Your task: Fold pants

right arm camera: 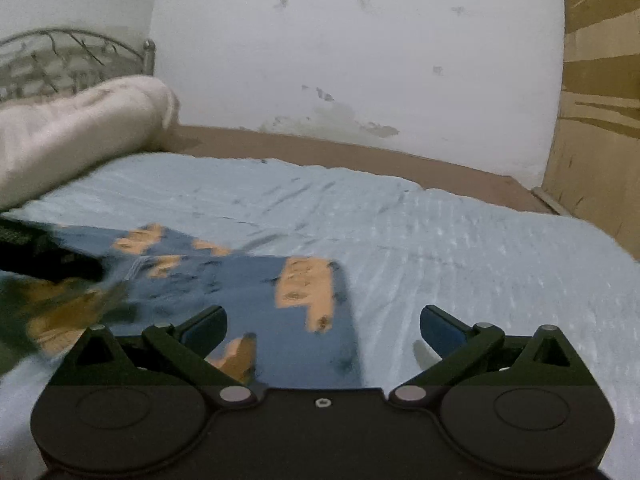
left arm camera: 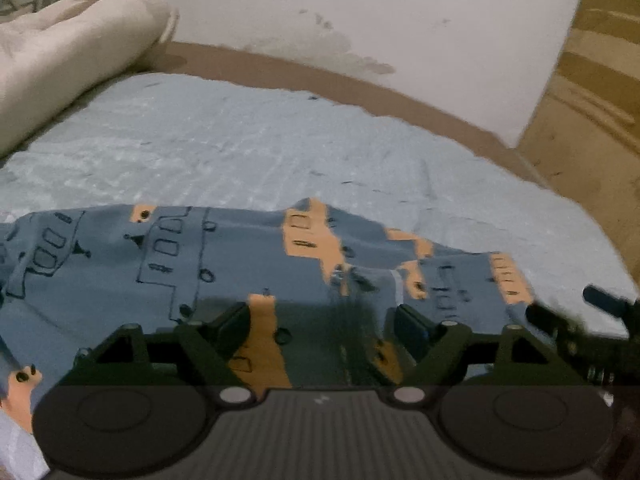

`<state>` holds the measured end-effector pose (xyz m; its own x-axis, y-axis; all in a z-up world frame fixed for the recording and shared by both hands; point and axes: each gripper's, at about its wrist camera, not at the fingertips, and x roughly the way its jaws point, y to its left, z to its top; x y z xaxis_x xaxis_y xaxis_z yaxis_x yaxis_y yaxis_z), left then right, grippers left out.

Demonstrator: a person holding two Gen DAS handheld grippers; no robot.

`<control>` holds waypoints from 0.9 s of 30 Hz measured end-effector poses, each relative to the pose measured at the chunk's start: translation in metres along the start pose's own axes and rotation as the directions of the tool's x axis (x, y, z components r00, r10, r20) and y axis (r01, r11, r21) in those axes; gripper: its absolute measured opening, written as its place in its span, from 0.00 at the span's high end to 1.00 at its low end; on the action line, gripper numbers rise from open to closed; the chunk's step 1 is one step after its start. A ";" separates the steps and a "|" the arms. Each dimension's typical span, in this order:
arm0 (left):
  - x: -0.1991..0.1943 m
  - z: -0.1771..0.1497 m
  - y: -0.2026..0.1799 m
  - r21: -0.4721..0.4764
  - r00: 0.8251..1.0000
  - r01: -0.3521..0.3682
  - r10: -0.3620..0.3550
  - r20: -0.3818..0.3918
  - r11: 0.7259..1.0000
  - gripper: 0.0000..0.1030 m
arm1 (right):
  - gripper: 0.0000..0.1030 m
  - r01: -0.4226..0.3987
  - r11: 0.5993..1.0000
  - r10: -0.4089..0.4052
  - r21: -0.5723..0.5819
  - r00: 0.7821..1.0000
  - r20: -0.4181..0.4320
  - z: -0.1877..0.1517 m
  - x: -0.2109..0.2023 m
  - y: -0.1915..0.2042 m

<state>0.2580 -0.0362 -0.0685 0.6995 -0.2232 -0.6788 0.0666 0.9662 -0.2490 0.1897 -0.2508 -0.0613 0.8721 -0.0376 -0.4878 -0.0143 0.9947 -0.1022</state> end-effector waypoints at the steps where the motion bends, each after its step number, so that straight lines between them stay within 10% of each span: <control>1: 0.003 0.001 0.001 -0.007 1.000 -0.015 0.016 0.004 1.000 0.20 | 0.01 0.001 1.000 -0.002 -0.007 1.000 -0.010 0.005 0.012 -0.003; 13: 0.017 -0.005 0.008 0.022 0.998 -0.059 0.059 0.008 0.998 0.15 | 0.01 0.027 0.995 -0.009 0.100 0.985 -0.174 0.010 0.109 -0.043; 27: -0.036 -0.050 0.003 0.141 0.986 -0.148 0.135 0.096 0.979 0.03 | 0.01 0.107 0.994 -0.110 -0.040 0.988 -0.112 -0.035 0.004 -0.025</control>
<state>0.1968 -0.0317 -0.0794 0.7670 -0.0773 -0.6370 0.0619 0.9970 -0.0464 0.1767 -0.2791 -0.0915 0.8079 -0.1578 -0.5678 0.0594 0.9804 -0.1879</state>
